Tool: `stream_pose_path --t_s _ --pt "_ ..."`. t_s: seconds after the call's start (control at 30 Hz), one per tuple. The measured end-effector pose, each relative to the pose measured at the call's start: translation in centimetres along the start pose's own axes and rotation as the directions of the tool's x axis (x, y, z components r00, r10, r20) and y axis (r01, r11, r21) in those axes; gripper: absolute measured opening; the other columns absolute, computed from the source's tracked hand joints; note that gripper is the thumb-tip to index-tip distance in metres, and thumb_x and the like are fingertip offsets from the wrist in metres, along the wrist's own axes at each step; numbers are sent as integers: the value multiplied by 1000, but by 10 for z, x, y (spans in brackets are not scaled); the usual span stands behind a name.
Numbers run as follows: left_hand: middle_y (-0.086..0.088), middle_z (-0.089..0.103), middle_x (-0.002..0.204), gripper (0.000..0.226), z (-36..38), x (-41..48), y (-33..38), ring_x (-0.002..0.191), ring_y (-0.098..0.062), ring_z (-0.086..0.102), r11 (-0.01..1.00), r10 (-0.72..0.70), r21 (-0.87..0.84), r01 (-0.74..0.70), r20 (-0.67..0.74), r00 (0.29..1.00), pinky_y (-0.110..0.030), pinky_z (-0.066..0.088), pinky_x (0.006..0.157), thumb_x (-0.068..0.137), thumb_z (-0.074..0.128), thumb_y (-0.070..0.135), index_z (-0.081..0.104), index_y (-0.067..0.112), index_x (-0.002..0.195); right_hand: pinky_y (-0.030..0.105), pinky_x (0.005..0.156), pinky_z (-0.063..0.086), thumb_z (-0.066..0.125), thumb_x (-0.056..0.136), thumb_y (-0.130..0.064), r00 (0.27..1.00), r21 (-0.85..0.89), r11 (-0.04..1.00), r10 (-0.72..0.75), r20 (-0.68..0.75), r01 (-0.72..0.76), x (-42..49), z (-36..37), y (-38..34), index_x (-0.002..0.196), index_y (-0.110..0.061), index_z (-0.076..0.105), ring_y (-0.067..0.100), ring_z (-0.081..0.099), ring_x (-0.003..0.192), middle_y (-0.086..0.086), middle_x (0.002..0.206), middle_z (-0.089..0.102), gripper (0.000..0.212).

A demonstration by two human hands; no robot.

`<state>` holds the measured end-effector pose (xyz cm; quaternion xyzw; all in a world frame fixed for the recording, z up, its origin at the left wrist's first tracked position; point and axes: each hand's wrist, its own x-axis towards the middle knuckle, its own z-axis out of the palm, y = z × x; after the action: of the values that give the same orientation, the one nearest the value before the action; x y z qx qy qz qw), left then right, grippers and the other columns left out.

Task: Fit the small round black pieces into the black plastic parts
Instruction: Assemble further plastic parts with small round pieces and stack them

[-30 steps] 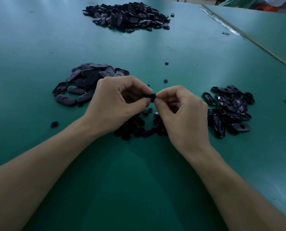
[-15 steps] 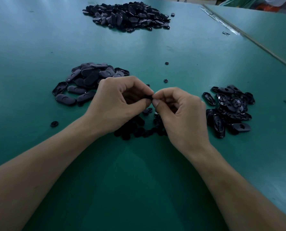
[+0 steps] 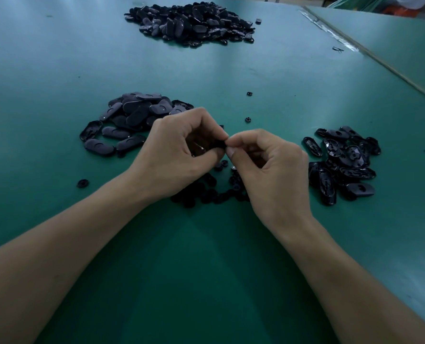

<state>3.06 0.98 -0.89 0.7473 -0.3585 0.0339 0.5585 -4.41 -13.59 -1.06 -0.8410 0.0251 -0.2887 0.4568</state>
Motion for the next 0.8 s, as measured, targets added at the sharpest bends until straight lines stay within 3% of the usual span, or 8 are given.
stream_pose_path --t_s 0.17,0.43,0.6,0.8 --pt "-1 73 85 12 1 0 -1 74 -28 70 1000 11 9 -11 -3 1000 -50 55 65 81 72 9 66 18 88 21 70 56 76 85 -11 998 28 999 47 -29 -46 2 -1 -1 80 -30 67 3 68 70 -15 71 69 21" --pt "6 73 84 17 -1 1 -2 73 -19 70 998 35 63 -30 -73 997 -42 56 67 82 77 16 65 27 87 15 81 53 68 89 -6 999 -67 997 -43 10 44 0 0 -5 103 -17 78 0 69 84 -9 90 75 20" --pt "11 70 80 19 -1 2 -3 70 -14 68 990 48 135 -34 -105 993 -32 55 64 82 76 16 62 29 84 16 79 55 69 88 -3 996 -67 994 -86 -12 85 -1 -1 -5 102 -16 79 -2 70 83 -9 92 76 21" --pt "1 72 82 12 0 0 -2 72 -21 70 998 5 56 -1 -68 998 -42 57 68 81 75 13 65 18 87 19 78 52 73 87 -15 995 -103 991 -86 -54 80 4 -7 -1 108 -24 75 3 65 86 -12 95 68 23"
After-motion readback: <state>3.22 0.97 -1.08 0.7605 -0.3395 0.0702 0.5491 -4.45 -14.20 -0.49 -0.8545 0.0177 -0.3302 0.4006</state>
